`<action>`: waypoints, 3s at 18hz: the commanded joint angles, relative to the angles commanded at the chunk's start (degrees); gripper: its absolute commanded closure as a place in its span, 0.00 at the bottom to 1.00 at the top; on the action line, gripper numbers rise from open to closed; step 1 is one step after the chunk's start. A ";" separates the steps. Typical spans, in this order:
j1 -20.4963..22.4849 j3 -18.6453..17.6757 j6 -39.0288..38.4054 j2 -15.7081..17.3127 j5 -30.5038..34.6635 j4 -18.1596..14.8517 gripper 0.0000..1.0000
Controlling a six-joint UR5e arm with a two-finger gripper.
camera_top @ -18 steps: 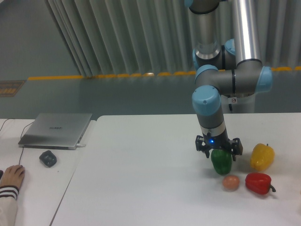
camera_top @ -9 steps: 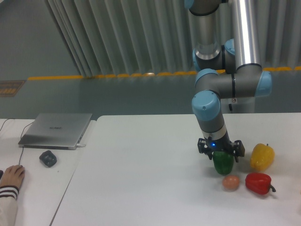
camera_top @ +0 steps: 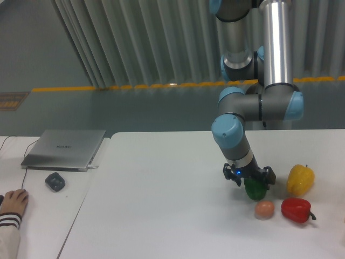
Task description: Place the green peppers in a basket
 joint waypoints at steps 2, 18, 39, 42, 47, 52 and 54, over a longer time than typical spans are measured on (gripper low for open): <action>0.44 0.26 0.09 1.40 0.00 -1.67 0.42; 17.91 9.23 45.92 7.74 -10.26 -7.39 0.44; 32.43 9.41 91.40 1.50 7.82 8.34 0.43; 33.48 9.14 93.16 0.80 7.82 9.49 0.43; 33.31 8.79 91.42 -0.08 7.82 9.66 0.00; 32.87 8.62 89.74 0.35 7.47 9.58 0.00; 32.78 8.70 89.04 0.62 5.81 9.58 0.00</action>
